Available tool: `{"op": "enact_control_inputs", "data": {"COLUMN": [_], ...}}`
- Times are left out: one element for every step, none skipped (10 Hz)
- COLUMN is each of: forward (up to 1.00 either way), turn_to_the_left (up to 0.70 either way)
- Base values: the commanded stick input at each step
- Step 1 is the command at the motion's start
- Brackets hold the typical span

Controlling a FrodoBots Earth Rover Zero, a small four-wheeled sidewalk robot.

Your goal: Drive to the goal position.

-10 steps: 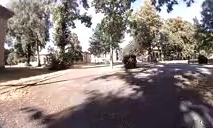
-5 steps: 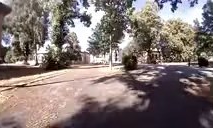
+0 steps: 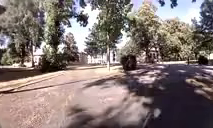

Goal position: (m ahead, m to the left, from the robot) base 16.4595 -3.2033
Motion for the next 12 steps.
{"op": "enact_control_inputs", "data": {"forward": [0.70,0.70,0.70,0.70,0.70,0.70,0.70,0.70,0.70,0.70,0.70,0.70], "turn_to_the_left": [0.35,0.12,0.00,0.00,0.00,0.00,0.00,0.00,0.00,0.00,0.00,0.00]}}
